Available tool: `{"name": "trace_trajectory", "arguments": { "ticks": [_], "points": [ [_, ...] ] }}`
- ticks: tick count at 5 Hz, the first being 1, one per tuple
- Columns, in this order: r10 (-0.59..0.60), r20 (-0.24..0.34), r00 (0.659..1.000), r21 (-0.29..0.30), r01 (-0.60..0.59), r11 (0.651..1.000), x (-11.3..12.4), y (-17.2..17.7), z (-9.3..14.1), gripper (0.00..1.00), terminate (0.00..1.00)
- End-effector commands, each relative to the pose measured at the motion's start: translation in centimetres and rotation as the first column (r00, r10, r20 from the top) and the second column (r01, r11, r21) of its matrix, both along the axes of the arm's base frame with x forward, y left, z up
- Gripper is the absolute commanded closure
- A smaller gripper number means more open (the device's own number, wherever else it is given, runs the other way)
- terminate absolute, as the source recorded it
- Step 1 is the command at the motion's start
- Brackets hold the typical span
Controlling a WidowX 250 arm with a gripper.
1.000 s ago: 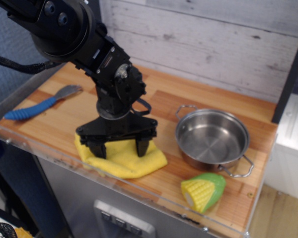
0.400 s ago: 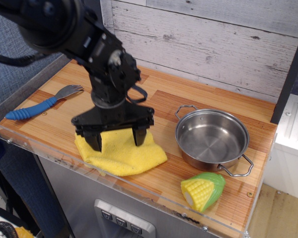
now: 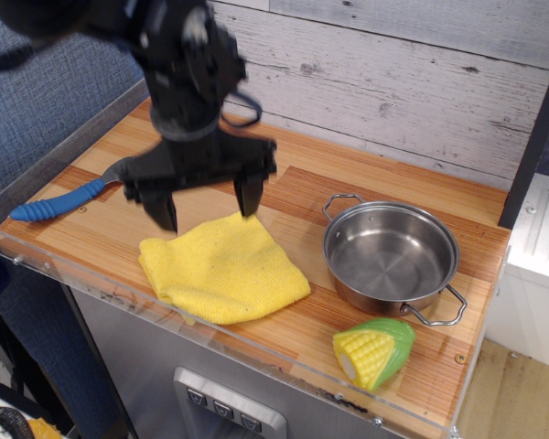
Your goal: Place the yellow towel at the front edge of the table
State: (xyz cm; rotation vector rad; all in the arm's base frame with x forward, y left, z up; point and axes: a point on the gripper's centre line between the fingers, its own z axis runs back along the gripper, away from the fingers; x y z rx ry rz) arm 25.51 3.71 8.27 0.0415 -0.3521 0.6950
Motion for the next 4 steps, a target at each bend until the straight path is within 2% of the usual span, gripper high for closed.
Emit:
{"name": "trace_trajectory", "arguments": {
  "ticks": [1,3,4],
  "points": [
    [0.042,0.122,0.992,-0.03,-0.039,0.999,-0.99,0.3,4.67,0.0,0.0],
    [0.042,0.122,0.992,-0.03,-0.039,0.999,-0.99,0.3,4.67,0.0,0.0],
    [0.042,0.122,0.992,-0.03,-0.039,0.999,-0.99,0.3,4.67,0.0,1.0]
  ]
}}
